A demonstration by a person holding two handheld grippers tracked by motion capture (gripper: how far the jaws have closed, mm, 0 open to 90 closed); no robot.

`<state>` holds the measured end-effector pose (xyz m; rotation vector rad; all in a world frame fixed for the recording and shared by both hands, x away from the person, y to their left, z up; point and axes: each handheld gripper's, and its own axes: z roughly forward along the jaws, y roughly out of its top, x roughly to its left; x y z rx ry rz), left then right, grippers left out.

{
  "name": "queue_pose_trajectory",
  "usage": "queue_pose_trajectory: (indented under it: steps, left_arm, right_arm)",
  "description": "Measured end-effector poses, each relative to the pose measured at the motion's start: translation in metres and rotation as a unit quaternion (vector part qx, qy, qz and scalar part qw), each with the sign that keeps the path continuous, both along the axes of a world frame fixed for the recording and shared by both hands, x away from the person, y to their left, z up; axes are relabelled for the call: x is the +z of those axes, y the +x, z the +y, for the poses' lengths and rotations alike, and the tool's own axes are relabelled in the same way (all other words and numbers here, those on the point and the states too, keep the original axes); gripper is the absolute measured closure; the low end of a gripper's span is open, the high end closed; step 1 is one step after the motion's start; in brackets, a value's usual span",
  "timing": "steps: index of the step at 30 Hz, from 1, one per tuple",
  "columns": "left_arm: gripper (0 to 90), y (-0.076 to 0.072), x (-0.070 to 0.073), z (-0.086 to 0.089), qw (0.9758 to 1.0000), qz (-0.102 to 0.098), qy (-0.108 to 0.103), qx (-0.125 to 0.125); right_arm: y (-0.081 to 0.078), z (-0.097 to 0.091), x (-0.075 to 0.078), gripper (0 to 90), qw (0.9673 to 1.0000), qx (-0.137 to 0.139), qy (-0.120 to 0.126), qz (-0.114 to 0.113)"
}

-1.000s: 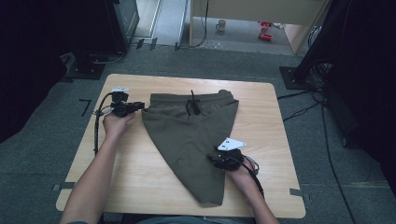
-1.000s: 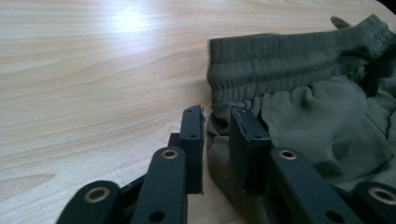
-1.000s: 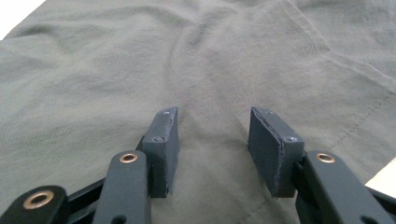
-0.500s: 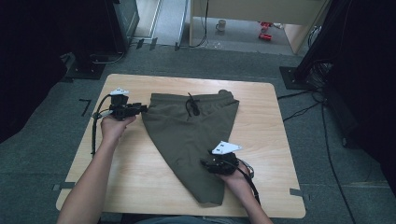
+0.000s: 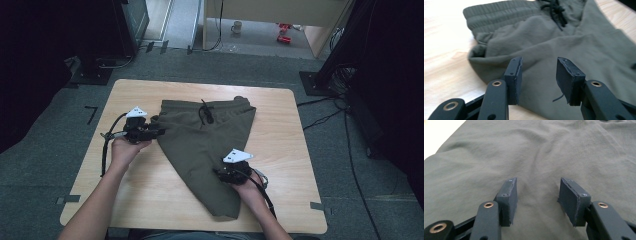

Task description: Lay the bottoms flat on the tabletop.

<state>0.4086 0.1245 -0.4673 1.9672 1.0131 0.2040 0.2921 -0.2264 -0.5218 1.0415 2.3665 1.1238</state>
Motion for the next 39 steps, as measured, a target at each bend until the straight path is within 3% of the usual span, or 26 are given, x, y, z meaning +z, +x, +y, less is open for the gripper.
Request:
queue_pose_trajectory:
  steps: [2,7,11,29,35,37,39]
  left_arm:
    - [55.5,-0.004,-0.003,-0.003,0.9999,0.008,-0.005,-0.014]
    - [51.9,-0.009,-0.013,-0.018,0.9988,0.020,0.014,-0.043]
    - [49.6,-0.010,-0.015,-0.020,0.9989,0.022,0.009,-0.041]
    - [41.2,0.000,-0.019,0.005,0.9997,0.024,-0.002,0.012]
    - [41.2,0.001,-0.021,0.007,0.9995,0.015,0.022,0.018]
    - [41.1,0.002,-0.021,0.009,0.9995,0.014,0.022,0.019]
    - [41.2,0.002,-0.021,0.011,0.9995,0.015,0.019,0.022]
  right_arm:
    - [0.002,0.001,0.000,49.0,1.0000,-0.002,0.001,-0.001]
    - [0.011,0.005,0.000,50.5,0.9999,-0.015,0.000,-0.003]
    - [0.023,0.004,0.000,50.5,0.9998,-0.021,0.001,-0.001]
    - [0.098,0.010,0.000,51.9,0.9974,-0.072,0.004,-0.003]
    - [0.105,0.012,0.000,50.6,0.9973,-0.073,0.006,-0.001]
    - [0.108,0.009,0.003,50.1,0.9973,-0.072,0.014,0.009]
    - [0.110,0.004,0.008,50.5,0.9969,-0.076,0.021,0.001]
